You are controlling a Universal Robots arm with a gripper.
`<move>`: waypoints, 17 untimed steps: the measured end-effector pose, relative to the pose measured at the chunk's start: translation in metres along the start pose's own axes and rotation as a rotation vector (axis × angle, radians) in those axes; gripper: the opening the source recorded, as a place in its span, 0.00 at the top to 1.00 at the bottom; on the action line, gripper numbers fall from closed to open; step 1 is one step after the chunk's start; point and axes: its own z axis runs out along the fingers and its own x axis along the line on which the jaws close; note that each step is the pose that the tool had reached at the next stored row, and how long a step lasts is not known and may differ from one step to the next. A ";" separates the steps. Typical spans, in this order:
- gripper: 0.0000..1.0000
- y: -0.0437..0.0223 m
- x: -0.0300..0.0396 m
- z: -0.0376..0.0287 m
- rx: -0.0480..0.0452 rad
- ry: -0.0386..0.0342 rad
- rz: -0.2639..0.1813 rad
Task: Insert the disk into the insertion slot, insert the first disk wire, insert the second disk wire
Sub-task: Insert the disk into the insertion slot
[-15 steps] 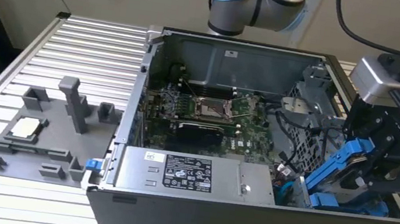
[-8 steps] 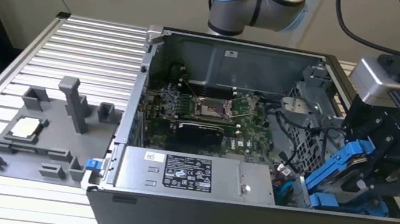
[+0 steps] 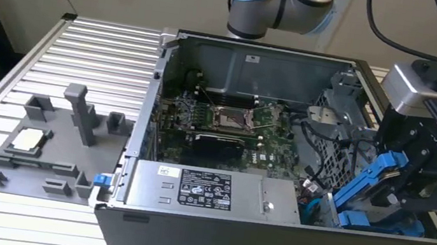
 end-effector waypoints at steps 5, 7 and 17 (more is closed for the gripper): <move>0.67 0.0000 -0.0001 0.0007 0.0000 -0.0002 0.000; 0.67 0.0005 -0.0001 0.0012 0.0011 0.0001 0.000; 0.65 0.0051 -0.0002 0.0038 0.0067 -0.0025 0.000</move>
